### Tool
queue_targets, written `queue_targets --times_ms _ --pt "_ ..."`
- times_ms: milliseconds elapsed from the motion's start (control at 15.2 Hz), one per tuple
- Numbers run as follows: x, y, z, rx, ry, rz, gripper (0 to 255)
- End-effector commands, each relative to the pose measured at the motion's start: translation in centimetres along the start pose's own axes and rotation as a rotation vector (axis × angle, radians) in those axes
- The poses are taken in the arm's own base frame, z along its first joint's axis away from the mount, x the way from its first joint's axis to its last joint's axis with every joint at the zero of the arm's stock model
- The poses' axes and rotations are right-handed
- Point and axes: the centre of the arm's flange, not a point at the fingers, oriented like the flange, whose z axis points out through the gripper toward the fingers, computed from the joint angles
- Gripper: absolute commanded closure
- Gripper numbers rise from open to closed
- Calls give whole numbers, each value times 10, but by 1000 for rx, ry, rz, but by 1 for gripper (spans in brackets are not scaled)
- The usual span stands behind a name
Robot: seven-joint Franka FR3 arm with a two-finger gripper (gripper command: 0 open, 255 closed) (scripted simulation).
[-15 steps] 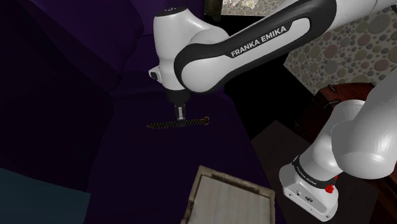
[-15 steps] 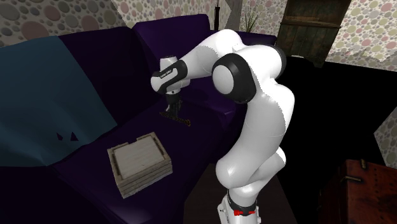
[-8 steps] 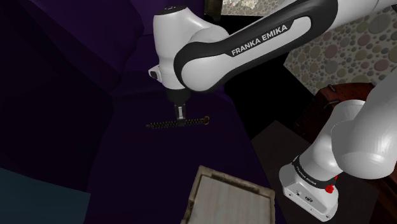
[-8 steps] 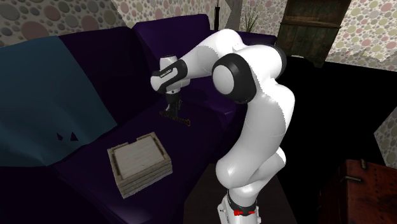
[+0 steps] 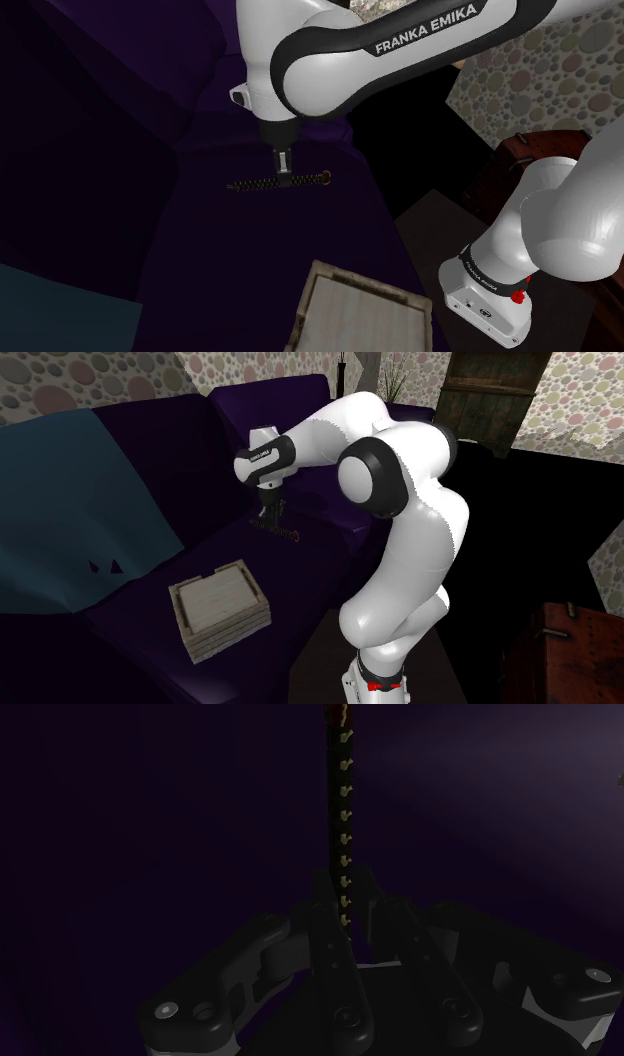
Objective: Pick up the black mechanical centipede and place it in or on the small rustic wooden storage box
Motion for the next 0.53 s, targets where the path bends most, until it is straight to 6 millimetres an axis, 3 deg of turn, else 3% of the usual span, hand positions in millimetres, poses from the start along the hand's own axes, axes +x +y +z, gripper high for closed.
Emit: queue_targets --times_ms 0,462 --pt "-1 -1 -12 0 0 0 255" --pt "-3 -2 -49 0 0 0 255"
